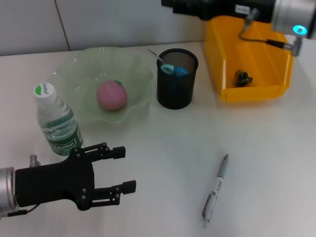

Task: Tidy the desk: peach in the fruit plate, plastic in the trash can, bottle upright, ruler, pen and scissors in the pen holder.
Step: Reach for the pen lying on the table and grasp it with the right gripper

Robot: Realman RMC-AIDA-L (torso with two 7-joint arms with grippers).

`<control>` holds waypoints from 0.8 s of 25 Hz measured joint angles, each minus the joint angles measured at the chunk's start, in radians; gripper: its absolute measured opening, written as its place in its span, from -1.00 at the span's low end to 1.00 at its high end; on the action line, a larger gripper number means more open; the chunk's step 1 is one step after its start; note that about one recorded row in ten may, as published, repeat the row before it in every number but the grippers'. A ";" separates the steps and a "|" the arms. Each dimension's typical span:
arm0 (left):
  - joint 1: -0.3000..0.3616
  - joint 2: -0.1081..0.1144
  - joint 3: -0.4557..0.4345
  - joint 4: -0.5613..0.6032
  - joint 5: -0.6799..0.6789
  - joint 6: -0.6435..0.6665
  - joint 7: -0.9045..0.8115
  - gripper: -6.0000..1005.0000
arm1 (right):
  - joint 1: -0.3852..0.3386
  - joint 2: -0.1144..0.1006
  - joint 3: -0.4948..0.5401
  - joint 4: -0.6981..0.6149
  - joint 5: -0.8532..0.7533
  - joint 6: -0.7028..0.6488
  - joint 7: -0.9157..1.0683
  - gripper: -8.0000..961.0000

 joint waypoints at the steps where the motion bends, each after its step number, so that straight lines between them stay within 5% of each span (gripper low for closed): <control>1: -0.001 -0.001 -0.002 0.000 0.000 -0.001 -0.004 0.58 | -0.004 -0.004 0.019 -0.001 -0.002 -0.055 0.006 0.54; 10: -0.006 -0.002 -0.006 -0.001 0.000 -0.006 -0.036 0.58 | -0.023 -0.039 0.060 -0.034 -0.242 -0.398 0.120 0.54; 20: 0.002 -0.006 -0.045 0.007 -0.002 0.000 -0.088 0.58 | -0.043 -0.043 0.223 -0.045 -0.290 -0.497 0.136 0.54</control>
